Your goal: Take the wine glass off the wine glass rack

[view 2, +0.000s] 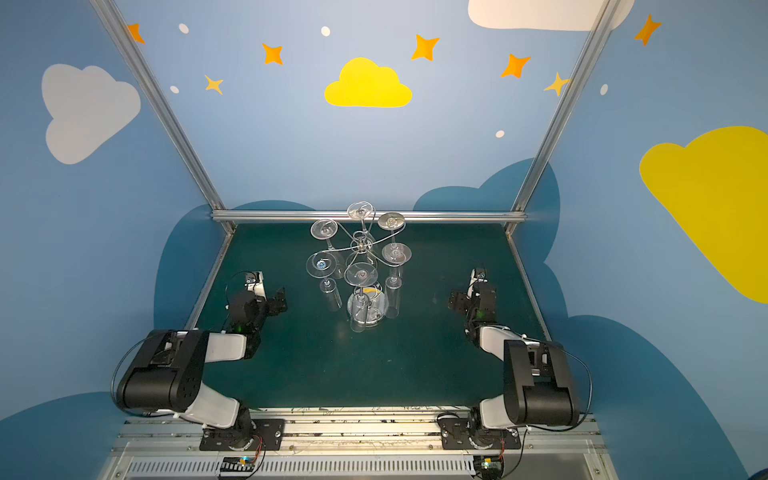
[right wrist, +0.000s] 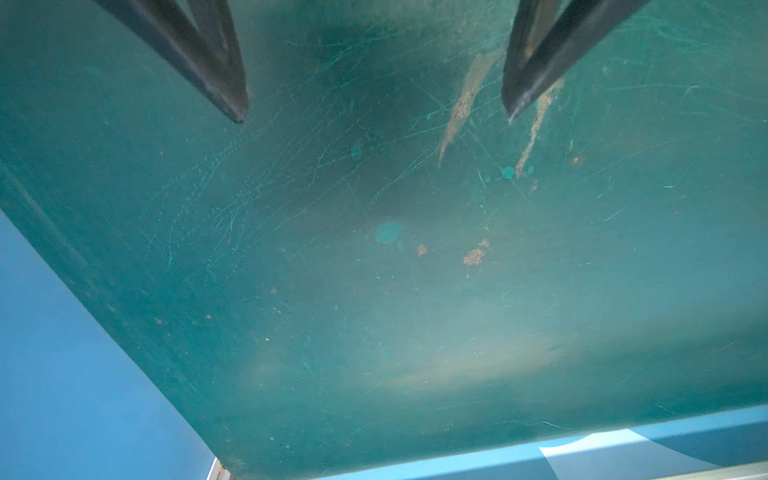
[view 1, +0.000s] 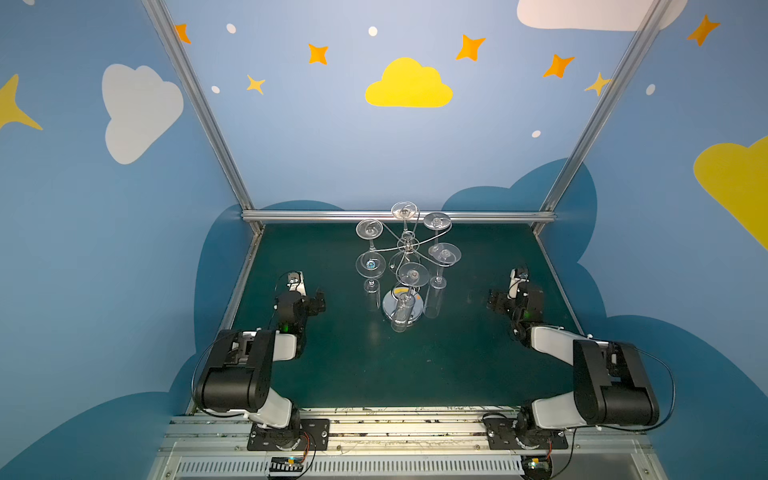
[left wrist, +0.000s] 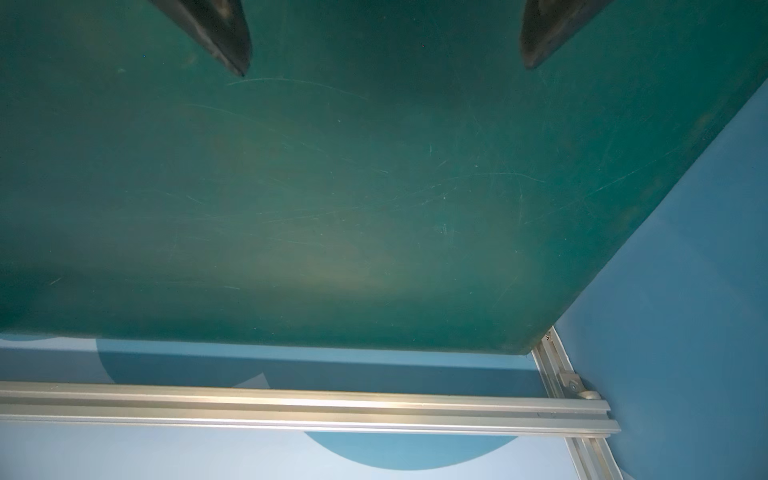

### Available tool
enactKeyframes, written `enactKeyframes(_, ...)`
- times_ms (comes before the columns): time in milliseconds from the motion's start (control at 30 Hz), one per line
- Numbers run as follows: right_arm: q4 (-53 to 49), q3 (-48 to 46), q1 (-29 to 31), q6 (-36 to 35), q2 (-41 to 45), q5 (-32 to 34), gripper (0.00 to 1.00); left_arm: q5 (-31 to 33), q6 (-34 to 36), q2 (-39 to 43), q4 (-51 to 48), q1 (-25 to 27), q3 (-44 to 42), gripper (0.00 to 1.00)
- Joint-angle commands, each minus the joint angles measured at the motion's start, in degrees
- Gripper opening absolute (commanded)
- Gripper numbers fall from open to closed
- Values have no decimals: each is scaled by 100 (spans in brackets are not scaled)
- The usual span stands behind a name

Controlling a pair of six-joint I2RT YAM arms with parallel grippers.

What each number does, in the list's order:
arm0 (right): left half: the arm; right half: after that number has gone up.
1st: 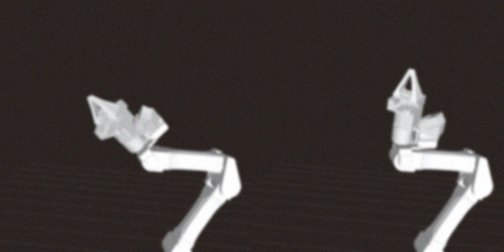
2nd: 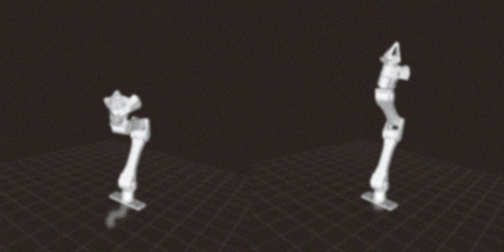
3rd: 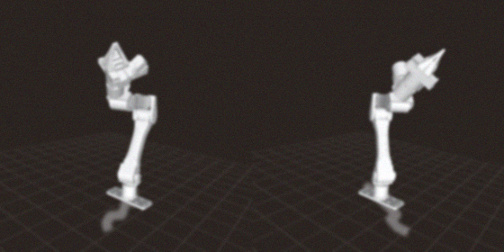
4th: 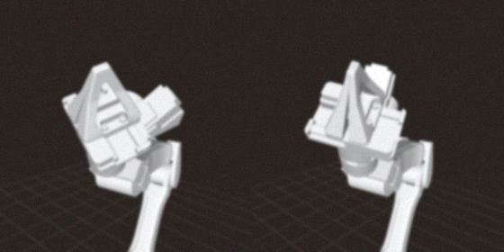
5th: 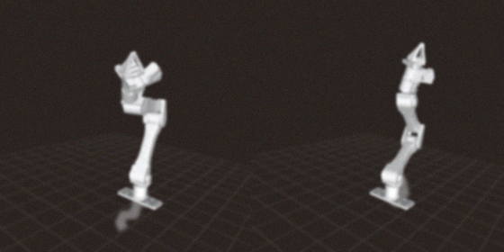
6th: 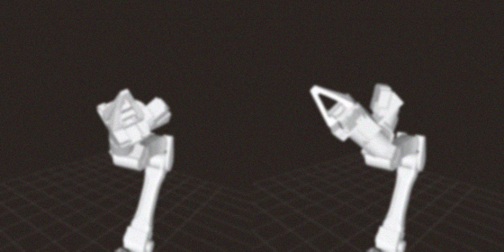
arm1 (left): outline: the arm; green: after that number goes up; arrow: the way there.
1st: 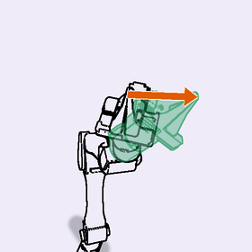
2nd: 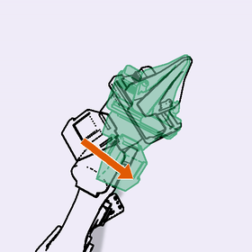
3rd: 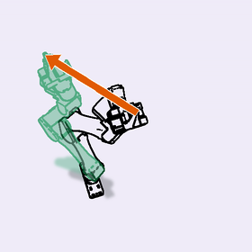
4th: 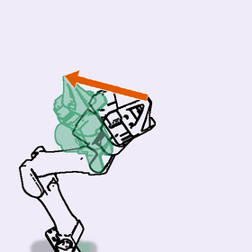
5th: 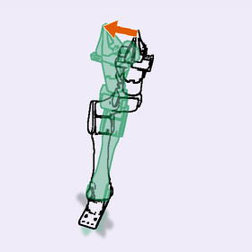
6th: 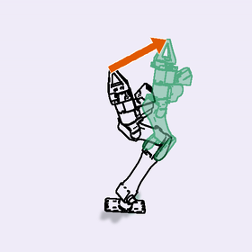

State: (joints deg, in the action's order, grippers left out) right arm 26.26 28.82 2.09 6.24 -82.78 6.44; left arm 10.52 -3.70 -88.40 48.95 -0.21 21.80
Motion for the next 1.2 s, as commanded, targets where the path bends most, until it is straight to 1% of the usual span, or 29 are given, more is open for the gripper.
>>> enactKeyframes(0,-20,82,25,34,-17,42,93,17,1,33,-17,10,7,99)
enactKeyframes(100,-17,97,27,34,-16,42,93,15,1,31,-10,17,1,99)
enactKeyframes(167,-73,126,-36,47,-38,-94,93,13,1,33,-19,4,0,99)
enactKeyframes(667,-56,118,-34,34,-42,-99,93,4,-16,0,-77,1,36,99)
enactKeyframes(833,-19,83,-23,35,-1,-69,93,3,54,105,49,3,-18,99)
enactKeyframes(900,-17,83,-16,32,-3,-51,93,5,-2,442,-400,10,78,99)
enactKeyframes(1000,-313,203,12,42,159,42,93,75,-86,1075,-1736,20,490,99)
enactKeyframes(1067,-923,436,67,19,467,110,93,78,-307,1608,-2466,26,746,99)
enactKeyframes(1133,-1708,725,95,88,896,92,93,-60,-488,2182,-3110,25,975,99)
enactKeyframes(1167,-2224,921,94,234,1171,39,93,-206,-566,2480,-3453,29,1132,99)
